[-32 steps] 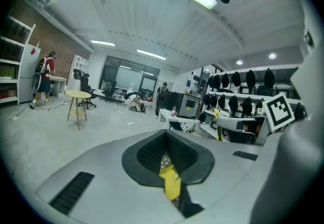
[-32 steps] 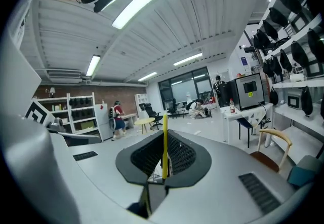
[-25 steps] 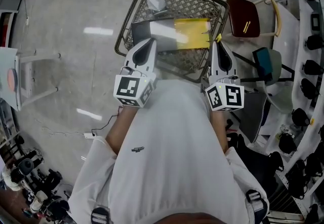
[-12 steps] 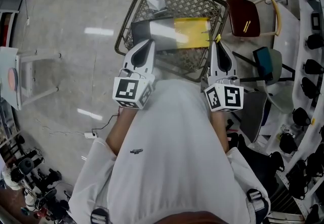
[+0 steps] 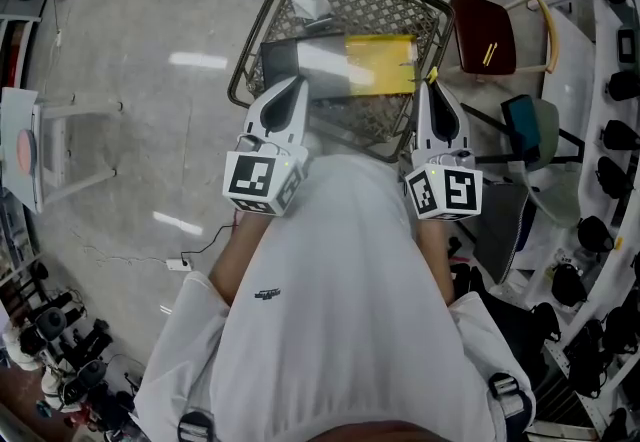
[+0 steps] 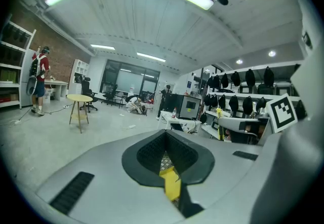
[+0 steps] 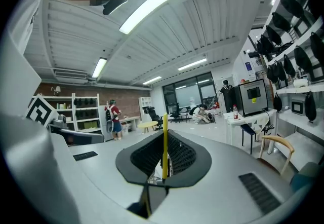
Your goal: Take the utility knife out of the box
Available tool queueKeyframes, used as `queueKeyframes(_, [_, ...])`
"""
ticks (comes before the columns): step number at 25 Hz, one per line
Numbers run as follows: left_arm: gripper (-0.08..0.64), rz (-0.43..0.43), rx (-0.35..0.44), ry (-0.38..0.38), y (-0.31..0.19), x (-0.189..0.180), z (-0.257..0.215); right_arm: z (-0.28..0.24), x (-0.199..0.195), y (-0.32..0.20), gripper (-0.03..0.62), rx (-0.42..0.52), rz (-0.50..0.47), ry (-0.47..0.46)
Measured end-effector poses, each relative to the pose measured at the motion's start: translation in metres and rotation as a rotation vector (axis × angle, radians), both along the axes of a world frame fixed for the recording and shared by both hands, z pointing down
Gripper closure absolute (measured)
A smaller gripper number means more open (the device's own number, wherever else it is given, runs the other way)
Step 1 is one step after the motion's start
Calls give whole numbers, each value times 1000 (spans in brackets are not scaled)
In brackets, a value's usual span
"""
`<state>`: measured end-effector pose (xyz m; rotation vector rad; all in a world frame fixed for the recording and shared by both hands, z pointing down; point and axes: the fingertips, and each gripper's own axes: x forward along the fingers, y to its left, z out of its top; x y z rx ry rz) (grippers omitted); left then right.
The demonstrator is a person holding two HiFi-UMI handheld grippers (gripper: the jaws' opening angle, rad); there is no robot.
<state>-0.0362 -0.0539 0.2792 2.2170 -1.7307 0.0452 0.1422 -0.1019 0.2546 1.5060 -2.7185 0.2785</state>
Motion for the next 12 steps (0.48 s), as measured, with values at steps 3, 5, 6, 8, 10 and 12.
queueKeyframes(3, [558, -1, 0, -4, -1, 0, 0, 0, 0, -2, 576, 1, -2, -4])
queueKeyframes(5, [558, 1, -2, -7, -1, 2, 0, 0, 2, -2, 575, 4, -1, -8])
queueKeyframes(6, [558, 2, -3, -8, -1, 3, 0, 0, 3, -2, 575, 4, -1, -9])
queueKeyframes(8, [558, 3, -4, -9, -1, 4, 1, 2, 4, -2, 575, -1, 0, -10])
queueKeyframes(10, [558, 2, -5, -10, -2, 5, 2, 4, 5, -3, 576, -5, 0, -11])
queueKeyframes(12, [558, 0, -5, -11, -3, 5, 2, 6, 5, -4, 577, -9, -1, -13])
